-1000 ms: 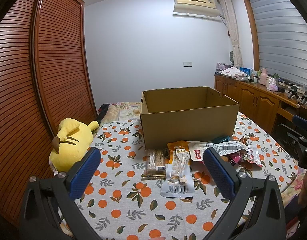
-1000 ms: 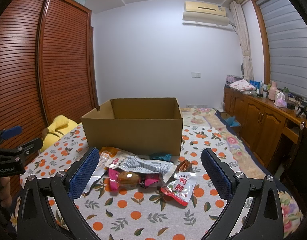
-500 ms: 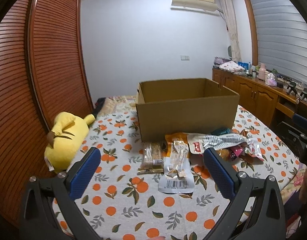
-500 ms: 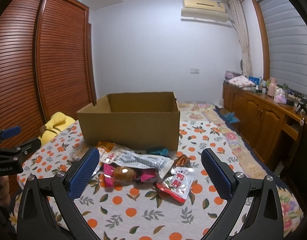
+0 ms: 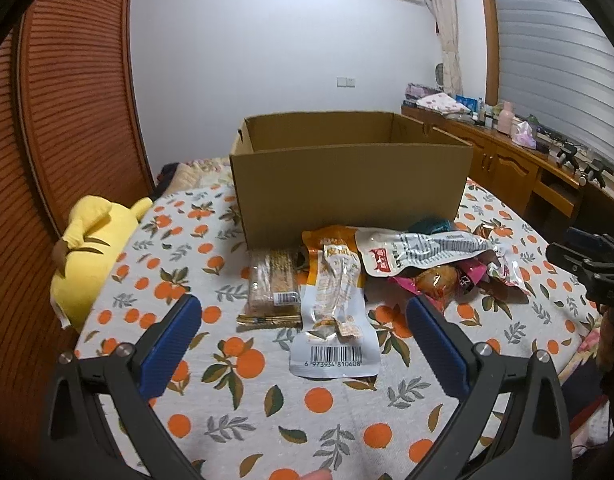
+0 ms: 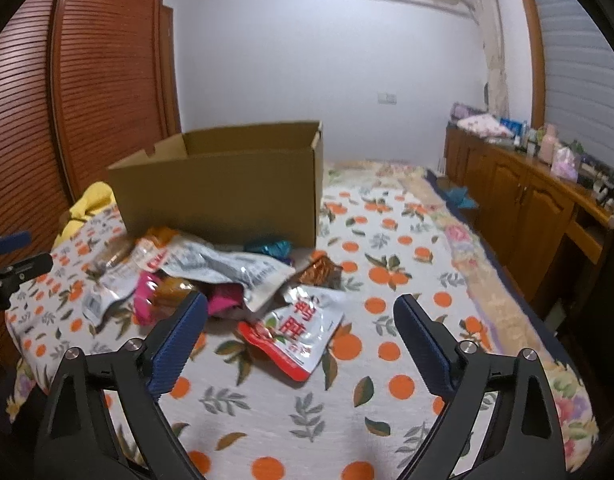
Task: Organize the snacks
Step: 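Grasp the orange-white sausage pack with the left tool while the right tool grasps the red-white duck pouch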
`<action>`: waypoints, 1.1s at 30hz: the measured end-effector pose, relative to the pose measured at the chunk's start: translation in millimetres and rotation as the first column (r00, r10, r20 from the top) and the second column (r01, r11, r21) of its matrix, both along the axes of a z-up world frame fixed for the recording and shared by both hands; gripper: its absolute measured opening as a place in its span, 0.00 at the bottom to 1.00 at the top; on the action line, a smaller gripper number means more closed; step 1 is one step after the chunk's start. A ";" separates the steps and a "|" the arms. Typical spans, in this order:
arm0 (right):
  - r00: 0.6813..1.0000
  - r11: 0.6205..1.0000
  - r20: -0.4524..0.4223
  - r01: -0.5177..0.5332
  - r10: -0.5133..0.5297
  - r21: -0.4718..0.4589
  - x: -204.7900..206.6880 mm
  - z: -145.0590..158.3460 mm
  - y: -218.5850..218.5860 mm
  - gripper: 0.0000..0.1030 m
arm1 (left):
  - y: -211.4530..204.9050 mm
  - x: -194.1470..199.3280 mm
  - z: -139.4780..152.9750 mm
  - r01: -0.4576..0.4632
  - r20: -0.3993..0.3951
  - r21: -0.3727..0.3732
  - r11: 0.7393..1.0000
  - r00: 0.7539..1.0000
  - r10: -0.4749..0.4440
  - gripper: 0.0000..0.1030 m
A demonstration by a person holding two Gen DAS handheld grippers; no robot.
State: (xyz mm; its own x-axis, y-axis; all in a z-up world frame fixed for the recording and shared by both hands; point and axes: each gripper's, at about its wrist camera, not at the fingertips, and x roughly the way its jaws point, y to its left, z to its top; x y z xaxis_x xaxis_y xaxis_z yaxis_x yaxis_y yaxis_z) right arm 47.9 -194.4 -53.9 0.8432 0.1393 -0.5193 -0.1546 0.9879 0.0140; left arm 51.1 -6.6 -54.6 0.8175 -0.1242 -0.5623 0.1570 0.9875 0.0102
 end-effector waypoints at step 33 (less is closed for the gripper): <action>0.951 0.996 -0.301 -0.081 0.066 -0.038 75.9 -54.0 -15.1 0.37 | -18.2 64.2 -27.4 0.158 -0.209 -0.012 0.987 0.965 -0.157 0.86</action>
State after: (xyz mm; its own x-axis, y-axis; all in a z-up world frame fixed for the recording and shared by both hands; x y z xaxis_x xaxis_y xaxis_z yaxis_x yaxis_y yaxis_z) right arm 123.7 -209.5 -108.0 0.6362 0.1630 -0.7541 -0.2229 0.9746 0.0227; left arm 115.3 -24.8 -82.0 0.6522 -0.2392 -0.7194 0.3100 0.9501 -0.0349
